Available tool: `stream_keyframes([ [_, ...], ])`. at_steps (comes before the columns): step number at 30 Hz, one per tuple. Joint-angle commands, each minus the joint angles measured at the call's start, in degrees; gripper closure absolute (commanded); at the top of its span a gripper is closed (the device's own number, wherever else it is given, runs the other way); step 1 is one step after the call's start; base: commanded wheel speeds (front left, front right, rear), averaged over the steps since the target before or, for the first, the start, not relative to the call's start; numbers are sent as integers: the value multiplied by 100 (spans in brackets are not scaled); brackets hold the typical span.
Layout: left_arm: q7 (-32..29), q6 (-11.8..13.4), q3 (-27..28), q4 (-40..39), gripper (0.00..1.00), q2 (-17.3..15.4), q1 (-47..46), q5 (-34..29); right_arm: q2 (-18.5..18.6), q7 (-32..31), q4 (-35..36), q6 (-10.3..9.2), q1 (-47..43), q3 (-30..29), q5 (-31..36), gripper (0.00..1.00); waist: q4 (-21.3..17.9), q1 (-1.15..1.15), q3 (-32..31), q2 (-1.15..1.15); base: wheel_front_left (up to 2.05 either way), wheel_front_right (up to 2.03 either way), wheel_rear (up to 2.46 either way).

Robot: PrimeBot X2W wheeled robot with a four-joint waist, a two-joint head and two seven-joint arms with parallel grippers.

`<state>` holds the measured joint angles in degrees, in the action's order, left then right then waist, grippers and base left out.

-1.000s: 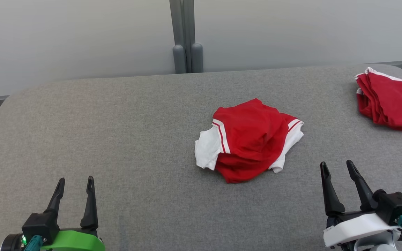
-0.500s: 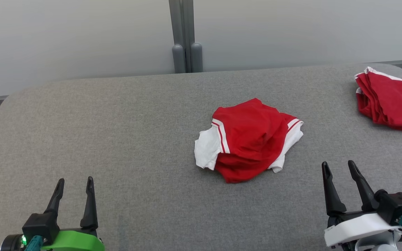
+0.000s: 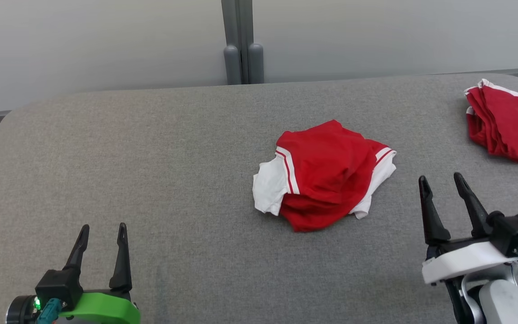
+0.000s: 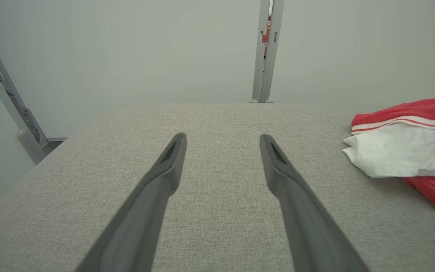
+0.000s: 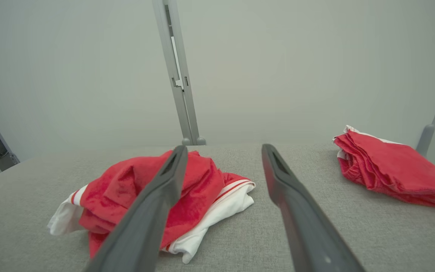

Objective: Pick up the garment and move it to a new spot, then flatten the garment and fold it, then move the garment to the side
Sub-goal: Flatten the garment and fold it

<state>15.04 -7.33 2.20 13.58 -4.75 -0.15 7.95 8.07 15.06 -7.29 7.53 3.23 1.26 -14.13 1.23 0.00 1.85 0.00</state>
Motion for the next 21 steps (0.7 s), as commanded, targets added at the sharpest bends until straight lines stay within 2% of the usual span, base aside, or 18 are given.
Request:
stream_keyframes([
  [1, 17, -11, 2, 22, 0, -2, -112, -23, 72, 15, -56, -9, 175, 24, 30, 0, 50, 0, 56, 0, 0, 0, 0],
  [9, 17, -13, -118, 50, 0, 40, -303, -50, 526, 15, -741, -9, 1167, 101, 71, 0, 295, 0, 320, 0, 0, 0, 0],
  [21, 17, -17, -363, 106, 0, 115, -707, -21, 1051, -22, -2620, -10, 2687, 396, -60, 0, 666, 0, 955, 0, 0, 0, 0],
])
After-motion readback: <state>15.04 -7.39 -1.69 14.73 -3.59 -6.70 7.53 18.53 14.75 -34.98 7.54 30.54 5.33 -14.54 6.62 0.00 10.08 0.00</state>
